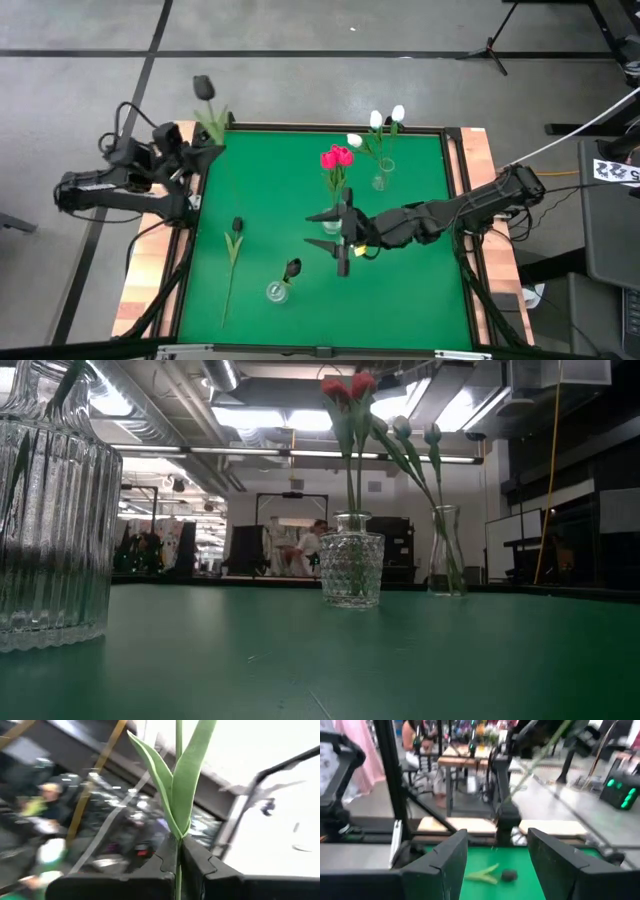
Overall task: Sort flowers into vase by color
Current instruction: Put the top black tulip into the bottom transparent flower vase
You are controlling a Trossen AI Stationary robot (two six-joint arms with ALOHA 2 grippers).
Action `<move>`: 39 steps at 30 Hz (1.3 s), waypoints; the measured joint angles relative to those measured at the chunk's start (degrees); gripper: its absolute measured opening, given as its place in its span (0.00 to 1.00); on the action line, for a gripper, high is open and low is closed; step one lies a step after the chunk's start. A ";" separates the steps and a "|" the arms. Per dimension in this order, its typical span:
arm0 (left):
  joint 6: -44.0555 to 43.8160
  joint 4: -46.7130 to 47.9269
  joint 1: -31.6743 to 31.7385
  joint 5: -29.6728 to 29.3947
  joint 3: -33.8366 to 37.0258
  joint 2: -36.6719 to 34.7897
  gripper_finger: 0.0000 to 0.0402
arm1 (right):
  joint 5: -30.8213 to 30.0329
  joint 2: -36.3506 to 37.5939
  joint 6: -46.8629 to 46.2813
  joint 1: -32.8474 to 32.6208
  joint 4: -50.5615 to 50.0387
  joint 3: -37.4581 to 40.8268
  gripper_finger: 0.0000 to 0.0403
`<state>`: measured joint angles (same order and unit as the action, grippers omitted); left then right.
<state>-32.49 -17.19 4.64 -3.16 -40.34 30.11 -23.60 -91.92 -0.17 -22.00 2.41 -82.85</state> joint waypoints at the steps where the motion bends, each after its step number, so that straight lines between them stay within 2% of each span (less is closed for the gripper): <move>1: 0.65 -1.47 -1.47 0.70 0.00 0.05 0.01 | -0.39 -0.02 0.67 0.00 1.41 0.00 0.51; 6: 4.49 -6.40 -9.61 1.37 -0.02 1.91 0.01 | -0.42 -0.02 3.51 0.00 4.70 -2.72 0.51; 9: 6.39 -6.06 -13.45 0.05 -0.67 4.00 0.01 | -0.41 -0.07 4.48 0.00 4.42 -4.98 0.51; 18: 13.25 -5.76 -20.35 -3.82 -5.62 13.95 0.00 | -3.40 -0.09 6.68 0.00 4.40 -9.94 0.51; 23: 18.62 -5.90 -21.46 -5.82 -11.29 18.34 0.00 | -4.86 -0.94 6.59 0.34 6.06 -10.32 0.51; 29: 22.15 -5.91 -21.57 -5.92 -16.64 23.25 0.00 | -1.96 -4.94 6.31 1.73 10.77 -12.38 0.51; 33: 22.64 -5.48 -21.52 -5.94 -17.34 25.67 0.00 | 0.43 -8.31 6.80 2.76 8.51 -17.76 0.51; 39: 22.58 -5.81 -21.50 -5.92 -17.33 27.39 0.00 | 0.73 -10.96 7.98 3.76 1.38 -25.07 0.51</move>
<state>-9.91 -23.00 -16.86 -9.08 -57.67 57.49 -22.87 -102.88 7.81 -18.24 3.79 -107.92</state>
